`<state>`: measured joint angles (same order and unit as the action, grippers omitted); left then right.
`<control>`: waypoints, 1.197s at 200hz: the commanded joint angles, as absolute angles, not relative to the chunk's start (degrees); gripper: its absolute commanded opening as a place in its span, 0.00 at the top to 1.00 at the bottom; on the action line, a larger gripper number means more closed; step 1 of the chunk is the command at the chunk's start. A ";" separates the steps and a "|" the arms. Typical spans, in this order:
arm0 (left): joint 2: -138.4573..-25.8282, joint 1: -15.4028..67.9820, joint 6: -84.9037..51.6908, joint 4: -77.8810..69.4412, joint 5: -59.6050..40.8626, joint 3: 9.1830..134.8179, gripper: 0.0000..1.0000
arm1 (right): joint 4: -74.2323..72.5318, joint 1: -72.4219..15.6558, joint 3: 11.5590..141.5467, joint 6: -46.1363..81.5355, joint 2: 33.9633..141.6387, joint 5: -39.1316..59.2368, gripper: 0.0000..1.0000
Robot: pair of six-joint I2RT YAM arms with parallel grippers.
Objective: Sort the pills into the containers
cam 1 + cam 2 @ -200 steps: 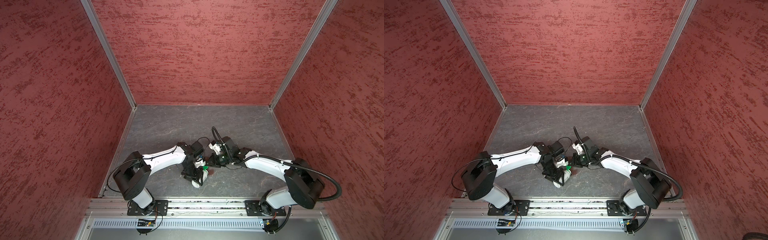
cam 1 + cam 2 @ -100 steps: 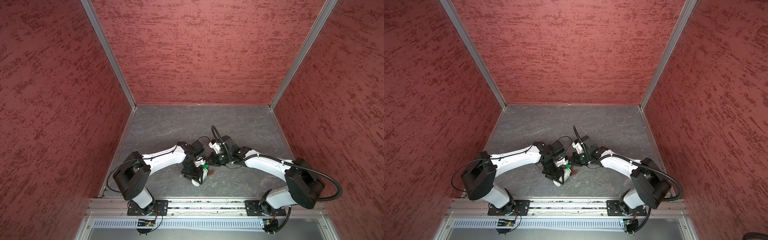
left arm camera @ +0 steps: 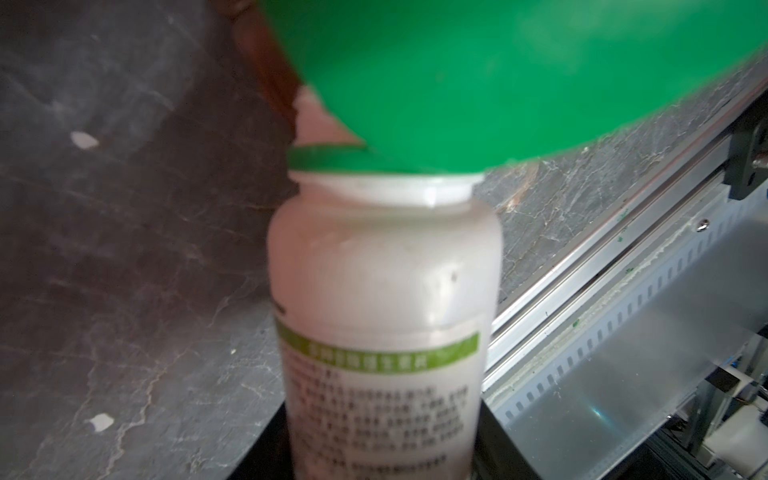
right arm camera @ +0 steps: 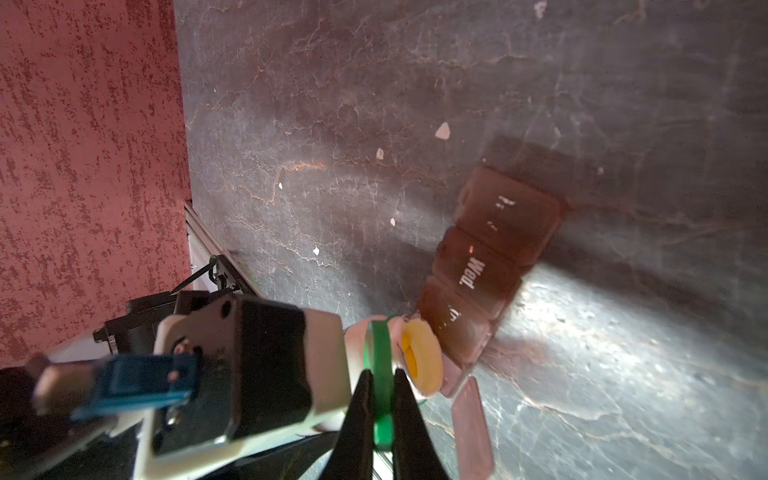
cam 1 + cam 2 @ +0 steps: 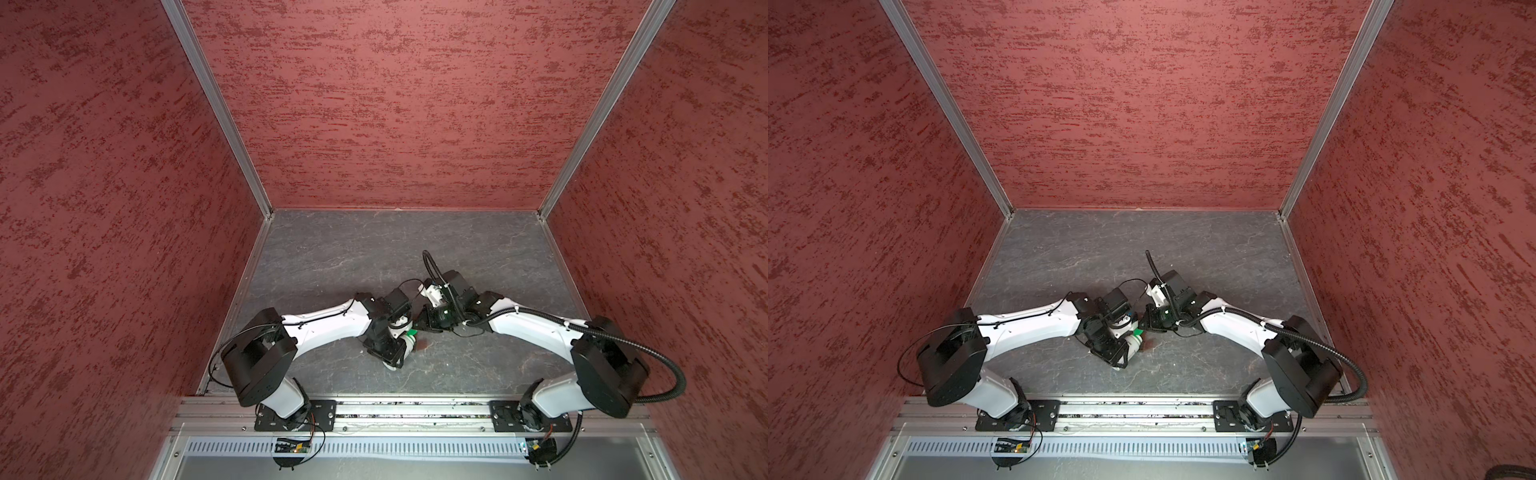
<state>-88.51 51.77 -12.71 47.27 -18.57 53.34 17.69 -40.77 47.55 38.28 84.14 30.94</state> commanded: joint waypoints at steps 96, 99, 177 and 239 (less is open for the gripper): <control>-77.29 51.88 -5.11 32.72 -7.06 47.07 1.00 | 27.57 -41.13 50.79 37.62 77.53 29.30 0.89; -77.11 51.90 -4.80 32.58 -7.03 47.04 1.00 | 27.67 -41.12 50.84 37.62 77.30 29.27 0.89; -77.98 51.70 6.08 37.74 -4.84 51.80 1.00 | 29.27 -41.08 51.87 38.41 74.67 27.74 0.89; -77.43 51.10 17.16 39.93 -2.46 53.05 1.00 | 27.65 -41.13 50.55 39.02 73.83 28.48 0.89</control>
<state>-78.22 51.92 10.96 41.50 -4.25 51.07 25.39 -40.73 51.24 38.68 74.22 28.23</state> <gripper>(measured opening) 0.504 0.115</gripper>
